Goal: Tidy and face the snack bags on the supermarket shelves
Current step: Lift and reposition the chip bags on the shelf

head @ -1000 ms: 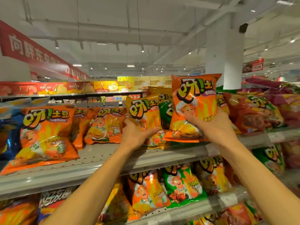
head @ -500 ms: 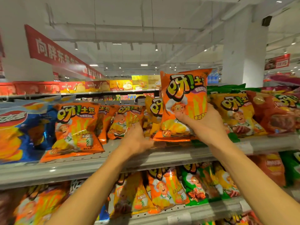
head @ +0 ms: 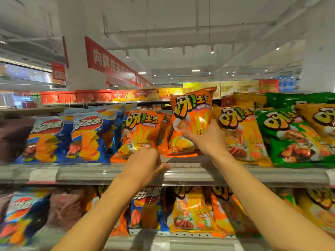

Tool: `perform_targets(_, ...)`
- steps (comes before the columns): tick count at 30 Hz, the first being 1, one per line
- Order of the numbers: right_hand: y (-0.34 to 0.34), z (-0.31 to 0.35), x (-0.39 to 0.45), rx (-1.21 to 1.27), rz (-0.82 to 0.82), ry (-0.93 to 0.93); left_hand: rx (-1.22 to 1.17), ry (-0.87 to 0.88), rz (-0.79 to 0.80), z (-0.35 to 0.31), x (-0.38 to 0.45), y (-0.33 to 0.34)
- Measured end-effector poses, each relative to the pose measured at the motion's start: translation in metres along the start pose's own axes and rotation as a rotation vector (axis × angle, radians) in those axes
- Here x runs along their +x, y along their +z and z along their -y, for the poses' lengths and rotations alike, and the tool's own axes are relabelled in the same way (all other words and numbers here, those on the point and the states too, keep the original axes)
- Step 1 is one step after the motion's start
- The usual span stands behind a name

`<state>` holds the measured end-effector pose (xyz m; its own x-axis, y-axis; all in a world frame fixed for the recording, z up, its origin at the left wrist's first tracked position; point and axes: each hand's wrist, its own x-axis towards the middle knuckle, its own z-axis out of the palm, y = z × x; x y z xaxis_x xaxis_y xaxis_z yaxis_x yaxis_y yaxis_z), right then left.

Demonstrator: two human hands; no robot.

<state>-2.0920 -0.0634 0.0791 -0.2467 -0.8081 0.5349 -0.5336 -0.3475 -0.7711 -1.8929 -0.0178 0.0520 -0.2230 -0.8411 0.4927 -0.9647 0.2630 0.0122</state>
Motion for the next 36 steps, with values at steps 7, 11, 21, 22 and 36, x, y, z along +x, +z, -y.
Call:
perform_targets(7, 0.032, -0.016, 0.011, -0.086, 0.128, 0.153, -0.060, -0.037, -0.026, 0.001, -0.002, 0.003)
perform_targets(11, 0.033, -0.020, 0.012, -0.117, 0.231, 0.193, -0.068, -0.035, -0.047, 0.002, -0.002, 0.006)
perform_targets(21, 0.007, -0.011, -0.003, -0.356, 0.239, 0.125, -0.171, -0.027, -0.135, -0.007, 0.001, 0.011)
perform_targets(22, 0.001, -0.011, -0.007, -0.399, 0.207, 0.071, -0.180, -0.019, -0.176, -0.013, 0.004, 0.011)
perform_targets(36, -0.198, -0.096, -0.003, -0.074, -0.162, -0.056, -0.771, 0.066, -0.283, -0.218, 0.054, 0.021)
